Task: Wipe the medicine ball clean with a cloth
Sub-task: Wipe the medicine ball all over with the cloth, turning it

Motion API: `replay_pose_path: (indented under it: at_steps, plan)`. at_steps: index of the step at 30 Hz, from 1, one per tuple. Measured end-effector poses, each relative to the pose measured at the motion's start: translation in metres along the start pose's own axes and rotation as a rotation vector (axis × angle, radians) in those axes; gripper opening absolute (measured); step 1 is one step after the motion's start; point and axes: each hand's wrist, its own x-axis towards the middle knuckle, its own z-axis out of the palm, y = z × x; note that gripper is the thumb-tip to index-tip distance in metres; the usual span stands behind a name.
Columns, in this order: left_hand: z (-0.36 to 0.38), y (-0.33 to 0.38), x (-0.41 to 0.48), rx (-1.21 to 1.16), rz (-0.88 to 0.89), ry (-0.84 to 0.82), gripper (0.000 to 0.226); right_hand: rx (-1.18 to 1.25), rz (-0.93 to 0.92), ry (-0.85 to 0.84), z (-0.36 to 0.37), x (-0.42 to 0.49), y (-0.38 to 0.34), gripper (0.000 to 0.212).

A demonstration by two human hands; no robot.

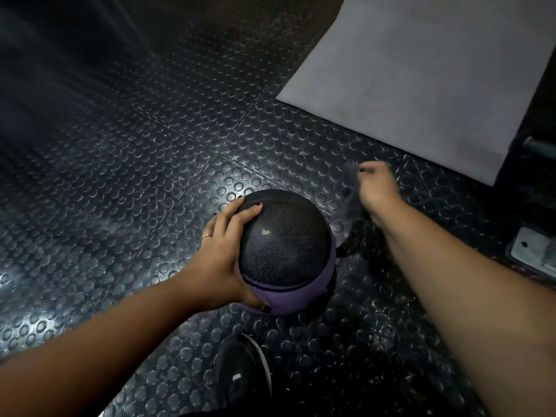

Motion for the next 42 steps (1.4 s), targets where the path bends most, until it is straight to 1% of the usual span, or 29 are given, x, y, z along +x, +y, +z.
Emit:
replay_pose_path:
  at_steps: [1, 3, 5, 6, 7, 8, 9, 10, 11, 12, 14, 18, 20, 21, 22, 24, 25, 26, 28, 30, 31, 32, 34, 35, 37, 39, 42]
  plan:
    - [-0.003, -0.003, -0.001, 0.009, -0.01, -0.007, 0.152, 0.098, -0.025, 0.043, -0.012, -0.009, 0.0, 0.023]
    - [-0.01, -0.004, -0.004, -0.009, -0.049, -0.011, 0.147, 0.129, -0.146, 0.095, -0.028, -0.044, -0.005, 0.034]
    - [-0.013, 0.002, -0.002, -0.114, -0.088, 0.024, 0.14, 0.126, -0.371, 0.104, -0.024, -0.093, -0.008, 0.047]
    - [-0.012, 0.005, 0.0, -0.148, -0.103, 0.038, 0.143, 0.132, -0.482, 0.08, -0.016, -0.119, -0.011, 0.052]
    - [-0.011, 0.007, 0.001, -0.141, -0.112, 0.041, 0.151, 0.125, -0.596, 0.034, -0.007, -0.144, -0.014, 0.053]
    - [-0.007, 0.007, 0.003, -0.081, -0.113, 0.033, 0.16, 0.065, -0.717, -0.022, 0.004, -0.163, -0.015, 0.05]
    - [-0.003, 0.006, 0.002, 0.015, -0.095, 0.032, 0.163, -0.063, -0.847, -0.081, 0.015, -0.179, -0.014, 0.049]
    - [0.001, 0.003, 0.0, 0.094, -0.066, 0.044, 0.16, -0.188, -0.971, -0.144, 0.024, -0.189, -0.011, 0.05]
    - [0.005, 0.0, -0.003, 0.123, -0.043, 0.063, 0.157, -0.259, -1.055, -0.197, 0.03, -0.192, -0.006, 0.051]
    - [0.007, -0.002, -0.007, 0.109, -0.035, 0.08, 0.157, -0.267, -1.091, -0.238, 0.032, -0.189, -0.001, 0.05]
    - [0.01, -0.004, -0.011, 0.086, -0.04, 0.104, 0.159, -0.195, -1.114, -0.237, 0.033, -0.178, 0.012, 0.047]
    - [0.01, 0.001, -0.005, 0.102, -0.078, 0.075, 0.16, -0.1, -1.039, -0.172, 0.033, -0.17, 0.021, 0.045]
    - [0.008, 0.006, -0.004, 0.102, -0.074, 0.081, 0.158, -0.097, -1.003, -0.157, 0.034, -0.169, 0.018, 0.048]
    - [0.007, 0.006, -0.004, 0.106, -0.063, 0.086, 0.157, -0.101, -0.933, -0.125, 0.032, -0.162, 0.02, 0.052]
    - [0.006, 0.004, -0.005, 0.102, -0.055, 0.086, 0.156, -0.102, -0.798, -0.056, 0.027, -0.149, 0.025, 0.056]
    - [0.005, -0.004, -0.013, 0.089, -0.02, 0.066, 0.155, -0.113, -0.443, 0.116, 0.008, -0.114, 0.04, 0.064]
    - [0.004, -0.01, -0.017, 0.088, 0.022, 0.06, 0.153, -0.129, -0.328, 0.152, -0.005, -0.1, 0.046, 0.064]
    - [0.003, -0.017, -0.02, 0.082, 0.067, 0.061, 0.149, -0.139, -0.305, 0.146, -0.013, -0.092, 0.047, 0.062]
    - [0.002, -0.026, -0.024, -0.026, 0.088, 0.066, 0.137, -0.108, -0.388, 0.098, -0.012, -0.097, 0.034, 0.06]
    - [0.003, -0.022, -0.025, -0.205, -0.014, 0.116, 0.132, -0.066, -0.49, 0.046, 0.006, -0.12, 0.005, 0.065]
    - [0.005, -0.019, -0.024, -0.233, -0.057, 0.151, 0.136, -0.056, -0.562, 0.016, 0.018, -0.133, -0.008, 0.066]
    - [0.007, -0.016, -0.023, -0.208, -0.074, 0.178, 0.142, -0.06, -0.642, -0.015, 0.029, -0.141, -0.019, 0.065]
    - [0.009, -0.014, -0.02, -0.124, -0.076, 0.188, 0.152, -0.162, -0.754, -0.113, 0.05, -0.149, -0.035, 0.057]
    - [0.009, -0.014, -0.019, -0.111, -0.088, 0.184, 0.153, -0.232, -0.757, -0.157, 0.056, -0.148, -0.04, 0.054]
    - [0.009, -0.015, -0.017, -0.112, -0.101, 0.18, 0.152, -0.28, -0.731, -0.201, 0.057, -0.149, -0.039, 0.049]
    - [0.009, -0.015, -0.016, -0.103, -0.088, 0.176, 0.149, -0.224, -0.739, -0.216, 0.049, -0.165, -0.027, 0.048]
    - [0.006, -0.015, -0.012, -0.092, -0.084, 0.176, 0.148, -0.092, -0.764, -0.304, 0.026, -0.206, 0.012, 0.05]
